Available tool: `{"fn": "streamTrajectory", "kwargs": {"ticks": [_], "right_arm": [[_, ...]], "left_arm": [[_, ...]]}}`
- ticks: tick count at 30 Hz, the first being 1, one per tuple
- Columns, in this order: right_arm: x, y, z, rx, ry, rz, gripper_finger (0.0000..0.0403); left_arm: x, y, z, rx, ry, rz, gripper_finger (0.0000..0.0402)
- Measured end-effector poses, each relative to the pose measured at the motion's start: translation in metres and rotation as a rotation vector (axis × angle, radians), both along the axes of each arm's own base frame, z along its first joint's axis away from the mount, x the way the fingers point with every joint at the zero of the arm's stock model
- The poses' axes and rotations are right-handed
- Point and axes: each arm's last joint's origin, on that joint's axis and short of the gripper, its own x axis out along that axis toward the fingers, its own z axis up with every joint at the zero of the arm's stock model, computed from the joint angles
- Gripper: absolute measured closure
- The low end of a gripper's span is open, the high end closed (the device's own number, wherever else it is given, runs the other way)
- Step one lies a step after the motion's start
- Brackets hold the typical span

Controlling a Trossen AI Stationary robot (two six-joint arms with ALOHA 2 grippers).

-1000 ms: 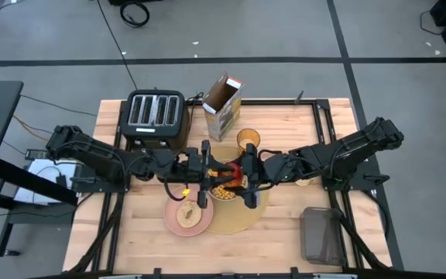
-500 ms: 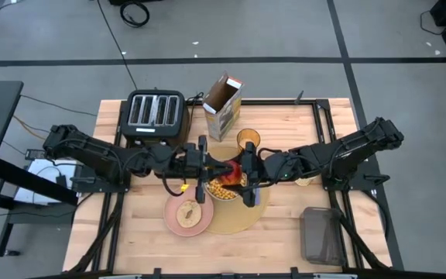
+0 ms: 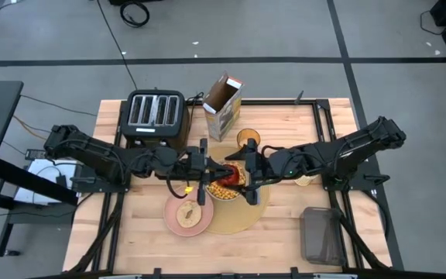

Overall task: Arrange a breakfast setting
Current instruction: Put the apple on the brown placemat

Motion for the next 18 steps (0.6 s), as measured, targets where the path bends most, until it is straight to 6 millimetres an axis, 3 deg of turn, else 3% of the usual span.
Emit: {"fn": "streamTrajectory", "kwargs": {"ticks": [9,18], "right_arm": [[-0.022,0.000,0.012,-0.006,0.020,0.016,0.0007],[-0.047,-0.004,0.036,0.031,-0.066,-0.027,0.0007]], "left_arm": [[-0.013,0.007,0.008,0.008,0.042,0.060,0.0383],[-0.022,0.019,-0.001,0.027,0.191,0.171,0.0383]]}}
